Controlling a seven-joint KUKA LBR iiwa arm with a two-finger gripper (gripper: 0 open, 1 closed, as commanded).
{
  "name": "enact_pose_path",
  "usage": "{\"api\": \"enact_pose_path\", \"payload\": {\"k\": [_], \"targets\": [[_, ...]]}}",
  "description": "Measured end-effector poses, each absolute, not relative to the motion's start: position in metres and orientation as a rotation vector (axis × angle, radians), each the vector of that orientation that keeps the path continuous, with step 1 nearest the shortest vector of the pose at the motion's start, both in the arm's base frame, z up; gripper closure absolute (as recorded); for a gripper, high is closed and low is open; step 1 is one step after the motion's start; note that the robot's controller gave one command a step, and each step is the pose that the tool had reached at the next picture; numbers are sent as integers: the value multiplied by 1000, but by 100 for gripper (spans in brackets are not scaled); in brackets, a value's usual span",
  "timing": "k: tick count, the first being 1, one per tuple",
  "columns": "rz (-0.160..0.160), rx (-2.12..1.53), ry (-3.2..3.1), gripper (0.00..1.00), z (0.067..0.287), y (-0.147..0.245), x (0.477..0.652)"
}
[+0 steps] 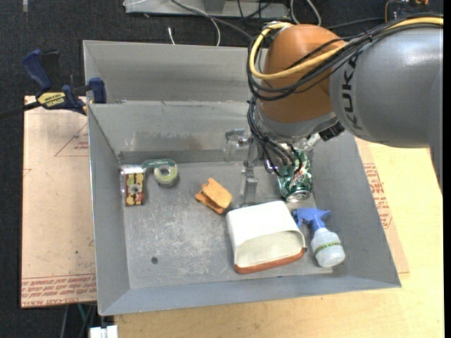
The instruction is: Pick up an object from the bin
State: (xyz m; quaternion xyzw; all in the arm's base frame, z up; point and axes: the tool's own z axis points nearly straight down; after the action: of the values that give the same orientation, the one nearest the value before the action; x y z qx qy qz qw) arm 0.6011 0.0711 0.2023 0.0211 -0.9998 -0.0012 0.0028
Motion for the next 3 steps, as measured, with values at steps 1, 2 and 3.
{"api": "enact_pose_path", "payload": {"k": [1,2,3], "targets": [[-11,53,-3165,0,187,94,637],[-5,-69,-3141,0,92,98,616],[-9,-2,-3163,0,196,111,639]]}}
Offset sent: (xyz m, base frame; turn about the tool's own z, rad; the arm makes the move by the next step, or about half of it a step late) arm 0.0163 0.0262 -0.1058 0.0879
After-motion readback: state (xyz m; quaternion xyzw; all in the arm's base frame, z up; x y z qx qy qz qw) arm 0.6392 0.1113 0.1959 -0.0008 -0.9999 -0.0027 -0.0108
